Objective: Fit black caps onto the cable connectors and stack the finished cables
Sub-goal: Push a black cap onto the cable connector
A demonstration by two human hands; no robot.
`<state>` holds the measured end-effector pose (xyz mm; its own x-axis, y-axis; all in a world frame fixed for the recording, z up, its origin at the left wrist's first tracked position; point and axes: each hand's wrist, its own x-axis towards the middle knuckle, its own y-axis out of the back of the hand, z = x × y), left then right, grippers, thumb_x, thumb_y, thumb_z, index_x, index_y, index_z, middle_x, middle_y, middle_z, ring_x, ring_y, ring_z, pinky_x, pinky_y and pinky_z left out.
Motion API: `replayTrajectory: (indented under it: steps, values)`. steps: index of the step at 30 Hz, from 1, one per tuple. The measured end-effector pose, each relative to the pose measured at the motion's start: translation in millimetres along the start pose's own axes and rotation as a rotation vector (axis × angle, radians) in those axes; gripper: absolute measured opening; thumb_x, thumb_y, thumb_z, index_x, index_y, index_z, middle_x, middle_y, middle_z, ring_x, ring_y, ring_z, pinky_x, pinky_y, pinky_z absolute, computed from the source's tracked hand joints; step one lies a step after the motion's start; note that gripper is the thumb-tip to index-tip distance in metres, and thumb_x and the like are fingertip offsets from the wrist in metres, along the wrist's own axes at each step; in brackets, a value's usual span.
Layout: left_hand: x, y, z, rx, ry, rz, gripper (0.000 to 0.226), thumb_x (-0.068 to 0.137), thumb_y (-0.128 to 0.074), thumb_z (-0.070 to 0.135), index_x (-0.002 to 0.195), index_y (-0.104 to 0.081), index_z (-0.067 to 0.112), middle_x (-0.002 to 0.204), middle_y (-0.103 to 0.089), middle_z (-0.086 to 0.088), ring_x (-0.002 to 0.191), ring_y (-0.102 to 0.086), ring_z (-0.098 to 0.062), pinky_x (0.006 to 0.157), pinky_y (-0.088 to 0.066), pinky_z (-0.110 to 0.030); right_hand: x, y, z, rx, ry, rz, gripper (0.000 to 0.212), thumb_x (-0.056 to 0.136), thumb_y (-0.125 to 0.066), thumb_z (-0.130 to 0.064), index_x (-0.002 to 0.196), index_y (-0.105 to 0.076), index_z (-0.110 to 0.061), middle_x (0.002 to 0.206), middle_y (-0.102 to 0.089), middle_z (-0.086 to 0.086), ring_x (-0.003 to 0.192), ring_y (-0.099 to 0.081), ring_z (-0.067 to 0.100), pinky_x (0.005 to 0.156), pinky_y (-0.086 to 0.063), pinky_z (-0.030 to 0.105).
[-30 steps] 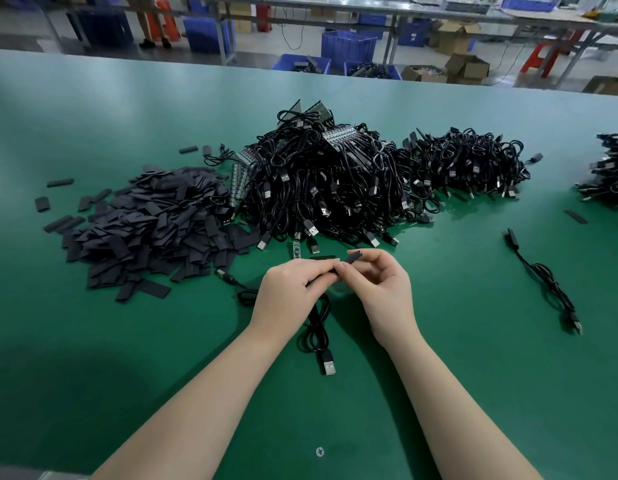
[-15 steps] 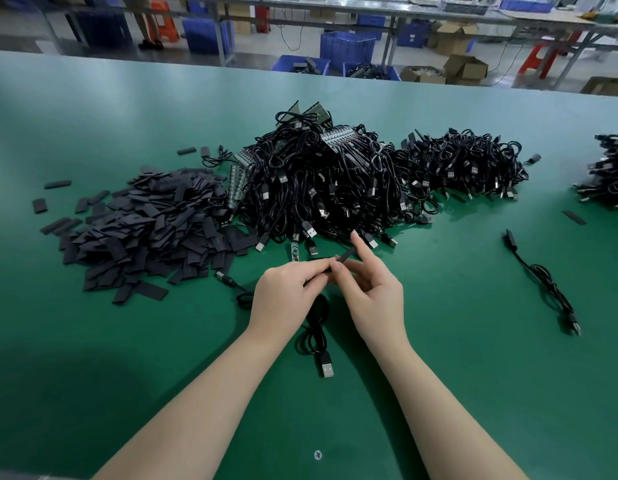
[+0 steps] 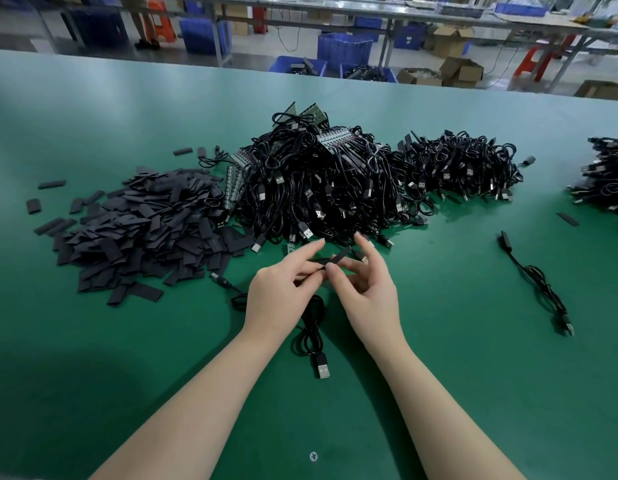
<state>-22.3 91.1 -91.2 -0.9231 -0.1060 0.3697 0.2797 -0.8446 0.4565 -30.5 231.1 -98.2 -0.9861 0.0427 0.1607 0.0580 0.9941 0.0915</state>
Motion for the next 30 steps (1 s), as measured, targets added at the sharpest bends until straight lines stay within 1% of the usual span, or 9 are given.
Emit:
replayTrajectory:
  steps: [3, 7, 11, 15, 18, 21, 24, 27, 30]
  values:
    - [-2, 1, 1, 0.074, -0.036, 0.025, 0.060, 0.086, -0.071, 0.025, 0.130, -0.042, 0.055, 0.090, -0.061, 0.045, 0.095, -0.061, 0.014, 0.082, -0.044, -0.005, 2, 0, -2, -0.038, -0.001, -0.039, 0.008, 0.089, -0.073, -0.026, 0.093, -0.071, -0.032, 0.084, -0.073, -0.016, 0.075, -0.066, -0.002, 0.069, -0.048, 0.015]
    - [0, -2, 0, 0.123, -0.066, 0.055, 0.045, 0.082, -0.075, 0.030, 0.123, -0.062, 0.041, 0.097, -0.071, 0.025, 0.097, -0.061, 0.010, 0.082, -0.044, -0.008, 2, 5, -3, 0.046, -0.040, 0.037, 0.017, 0.090, -0.071, -0.019, 0.075, -0.072, -0.026, 0.073, -0.070, -0.008, 0.069, -0.063, 0.006, 0.065, -0.049, 0.018]
    - [1, -6, -3, 0.331, -0.229, 0.133, 0.018, 0.080, -0.076, 0.020, 0.097, -0.078, 0.026, 0.092, -0.075, 0.014, 0.086, -0.068, -0.002, 0.077, -0.049, -0.031, 4, 9, -7, 0.217, -0.119, 0.143, 0.008, 0.091, -0.071, -0.017, 0.084, -0.072, -0.019, 0.077, -0.074, -0.005, 0.068, -0.067, 0.003, 0.064, -0.050, 0.013]
    - [2, -6, -5, 0.327, -0.256, 0.181, 0.016, 0.081, -0.074, 0.015, 0.095, -0.079, 0.023, 0.089, -0.075, 0.012, 0.085, -0.064, -0.001, 0.076, -0.048, -0.031, 2, 7, -7, 0.122, -0.082, 0.016, 0.013, 0.088, -0.074, -0.018, 0.081, -0.077, -0.029, 0.082, -0.076, -0.008, 0.077, -0.070, 0.003, 0.070, -0.050, 0.012]
    - [3, -5, -5, 0.307, -0.307, 0.188, 0.020, 0.081, -0.071, 0.015, 0.098, -0.079, 0.021, 0.088, -0.076, 0.010, 0.083, -0.061, -0.002, 0.077, -0.044, -0.026, 0, 3, -8, -0.007, -0.019, -0.047, 0.018, 0.087, -0.075, -0.016, 0.084, -0.077, -0.034, 0.087, -0.077, -0.014, 0.086, -0.071, 0.001, 0.077, -0.051, 0.013]
    - [2, -6, -3, 0.281, -0.371, 0.184, 0.028, 0.081, -0.070, 0.016, 0.109, -0.075, 0.017, 0.081, -0.075, 0.010, 0.070, -0.049, -0.006, 0.071, -0.043, -0.025, 0, 7, -9, 0.067, -0.035, -0.006, 0.015, 0.088, -0.074, -0.013, 0.083, -0.078, -0.026, 0.085, -0.077, -0.008, 0.081, -0.070, 0.004, 0.073, -0.051, 0.014]
    - [1, -8, 2, 0.246, -0.417, 0.153, 0.046, 0.083, -0.069, 0.028, 0.124, -0.066, 0.010, 0.100, -0.074, 0.008, 0.085, -0.055, -0.005, 0.083, -0.045, -0.023, -3, 11, -12, 0.149, -0.052, 0.033, 0.013, 0.090, -0.072, -0.013, 0.082, -0.077, -0.022, 0.081, -0.075, -0.004, 0.076, -0.067, 0.008, 0.070, -0.053, 0.019]
    - [0, -5, 5, 0.209, -0.401, 0.127, 0.053, 0.089, -0.057, 0.036, 0.133, -0.058, 0.005, 0.117, -0.069, 0.002, 0.099, -0.058, -0.004, 0.097, -0.040, -0.026, 3, 17, -25, 0.363, -0.102, 0.129, 0.021, 0.095, -0.065, -0.016, 0.079, -0.076, -0.025, 0.091, -0.077, 0.002, 0.084, -0.071, 0.012, 0.075, -0.057, 0.026]
    - [-2, 0, 6, 0.167, -0.299, 0.107, 0.050, 0.092, -0.050, 0.033, 0.136, -0.056, 0.011, 0.116, -0.069, 0.006, 0.096, -0.059, -0.004, 0.100, -0.039, -0.024, 23, 52, -46, 0.643, -0.129, 0.287, 0.014, 0.097, -0.061, -0.020, 0.085, -0.068, -0.020, 0.079, -0.075, 0.002, 0.069, -0.071, 0.015, 0.066, -0.057, 0.026]
